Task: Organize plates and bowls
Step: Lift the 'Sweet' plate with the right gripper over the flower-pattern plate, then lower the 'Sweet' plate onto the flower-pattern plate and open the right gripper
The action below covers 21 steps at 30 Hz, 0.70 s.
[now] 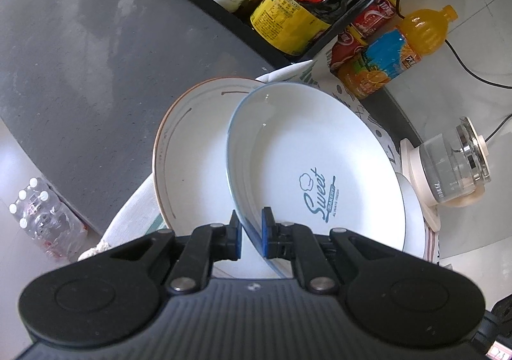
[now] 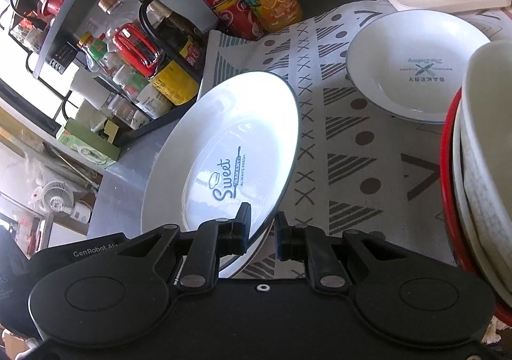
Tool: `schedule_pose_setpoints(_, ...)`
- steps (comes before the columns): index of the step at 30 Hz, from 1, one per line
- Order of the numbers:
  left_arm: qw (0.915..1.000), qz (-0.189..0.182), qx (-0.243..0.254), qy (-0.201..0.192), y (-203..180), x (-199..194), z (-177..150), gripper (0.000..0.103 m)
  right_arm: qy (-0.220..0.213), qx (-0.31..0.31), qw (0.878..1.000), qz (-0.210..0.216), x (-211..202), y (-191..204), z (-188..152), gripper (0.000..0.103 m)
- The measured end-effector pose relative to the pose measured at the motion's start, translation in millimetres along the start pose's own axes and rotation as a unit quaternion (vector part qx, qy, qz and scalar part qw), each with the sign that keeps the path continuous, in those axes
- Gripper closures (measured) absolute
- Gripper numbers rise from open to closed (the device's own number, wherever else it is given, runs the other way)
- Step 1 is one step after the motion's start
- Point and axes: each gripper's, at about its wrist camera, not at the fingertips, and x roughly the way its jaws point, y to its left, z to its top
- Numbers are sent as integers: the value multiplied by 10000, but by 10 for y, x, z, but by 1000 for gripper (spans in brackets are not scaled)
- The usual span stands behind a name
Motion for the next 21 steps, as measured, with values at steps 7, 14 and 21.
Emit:
schedule_pose_setpoints(7, 9999, 141, -50, 78, 64, 18, 26, 92, 120, -147, 9998, -93, 72, 90, 8, 89)
schedule_pose_setpoints(14, 9995, 208, -132, 179, 181, 41, 25, 92, 269, -259, 9991, -192, 158, 185, -25, 89)
schedule_pose_setpoints(21, 9994, 303, -27, 151, 204, 42, 78, 92, 357, -340, 9983, -313, 194, 247, 17, 84)
